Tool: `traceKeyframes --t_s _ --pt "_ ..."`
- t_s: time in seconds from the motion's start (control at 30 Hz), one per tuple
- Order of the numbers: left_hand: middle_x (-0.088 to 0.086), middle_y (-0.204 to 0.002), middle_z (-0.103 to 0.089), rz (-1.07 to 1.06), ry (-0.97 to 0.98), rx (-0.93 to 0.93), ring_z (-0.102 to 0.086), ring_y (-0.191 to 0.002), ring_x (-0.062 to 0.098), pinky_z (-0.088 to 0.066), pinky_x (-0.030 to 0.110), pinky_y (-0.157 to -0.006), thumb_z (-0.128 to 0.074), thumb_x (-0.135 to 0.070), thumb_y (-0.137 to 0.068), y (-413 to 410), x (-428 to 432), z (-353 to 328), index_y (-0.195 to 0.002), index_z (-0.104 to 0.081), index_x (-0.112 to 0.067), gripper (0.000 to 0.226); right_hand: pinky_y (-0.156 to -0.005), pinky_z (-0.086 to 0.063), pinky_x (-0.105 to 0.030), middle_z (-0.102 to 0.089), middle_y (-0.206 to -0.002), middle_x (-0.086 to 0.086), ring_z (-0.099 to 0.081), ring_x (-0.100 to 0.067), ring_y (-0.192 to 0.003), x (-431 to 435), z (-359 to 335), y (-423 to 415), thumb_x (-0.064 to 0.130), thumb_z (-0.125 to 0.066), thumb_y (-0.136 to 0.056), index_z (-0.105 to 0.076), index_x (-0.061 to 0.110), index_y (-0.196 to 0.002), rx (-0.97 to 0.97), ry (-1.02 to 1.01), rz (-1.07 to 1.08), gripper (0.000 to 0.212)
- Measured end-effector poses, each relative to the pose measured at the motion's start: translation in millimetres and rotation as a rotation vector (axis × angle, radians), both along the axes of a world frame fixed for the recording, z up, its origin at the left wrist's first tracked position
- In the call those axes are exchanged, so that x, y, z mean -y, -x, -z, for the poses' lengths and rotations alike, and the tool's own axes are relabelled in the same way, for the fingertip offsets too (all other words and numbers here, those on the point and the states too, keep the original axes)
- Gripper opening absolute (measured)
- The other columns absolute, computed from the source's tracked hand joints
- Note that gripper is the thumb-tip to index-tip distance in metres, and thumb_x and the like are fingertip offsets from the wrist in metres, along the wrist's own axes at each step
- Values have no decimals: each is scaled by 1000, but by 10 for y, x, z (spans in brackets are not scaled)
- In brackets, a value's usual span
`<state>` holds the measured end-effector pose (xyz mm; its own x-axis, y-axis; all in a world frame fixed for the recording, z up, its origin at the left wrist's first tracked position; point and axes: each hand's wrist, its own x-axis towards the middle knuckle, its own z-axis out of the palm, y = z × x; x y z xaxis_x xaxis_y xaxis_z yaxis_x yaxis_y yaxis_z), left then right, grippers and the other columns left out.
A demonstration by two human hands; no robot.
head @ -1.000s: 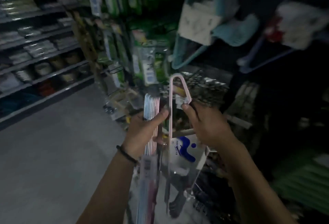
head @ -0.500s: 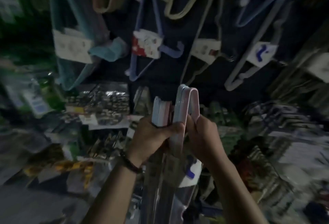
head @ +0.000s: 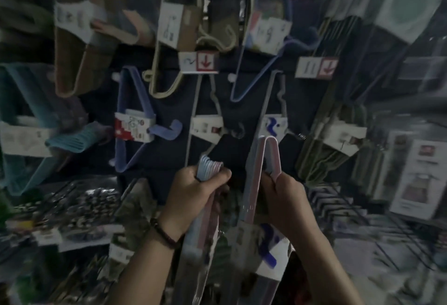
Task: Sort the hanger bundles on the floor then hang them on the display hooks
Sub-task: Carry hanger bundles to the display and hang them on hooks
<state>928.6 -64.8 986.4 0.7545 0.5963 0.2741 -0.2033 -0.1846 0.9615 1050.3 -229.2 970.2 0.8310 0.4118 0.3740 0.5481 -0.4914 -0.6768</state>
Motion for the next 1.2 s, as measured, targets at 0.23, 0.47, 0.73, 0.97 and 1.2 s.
traceKeyframes --t_s 0.23,0.47,0.73,0.97,1.2 --pt "21 -54 -65 -37 -183 26 -56 -37 25 -43 26 -42 -74 -51 -91 -559 473 -739 -65 -62 5 62 -65 -52 -42 -63 -79 1 -60 -24 -68 459 -403 -723 54 -52 -102 -49 18 -100 92 -12 11 36" --pt "-2 -77 -60 -169 -415 -64 -60 -73 17 -43 35 -66 -63 -51 -93 -1170 589 -1291 -85 -54 -22 32 -58 -52 -44 -62 -79 -1 -60 -26 -66 629 -778 -1080 53 -47 -104 -39 24 -101 250 19 50 31" --pt "-18 -103 -77 81 -500 -38 -68 -107 2 -49 32 -102 -76 -42 -89 -1464 440 -1665 -97 -79 -31 13 -63 -56 -44 -61 -81 -1 -61 -26 -69 510 -925 -1197 51 -47 -105 -40 25 -103 296 35 93 28" --pt "-8 -100 -80 154 -697 105 -70 -90 5 -52 26 -93 -75 -18 -90 -1460 372 -1748 -118 -77 -38 35 -54 -54 -44 -56 -71 5 -57 -20 -58 469 -932 -1185 47 -47 -106 -36 25 -98 418 19 116 26" --pt "-17 -115 -52 145 -849 233 -46 -43 5 -43 19 -50 -63 -2 -94 -1383 396 -1862 -141 -62 -37 58 -45 -35 -33 -55 -72 2 -52 -20 -54 477 -1049 -1213 39 -46 -106 -34 24 -99 509 -27 144 20"
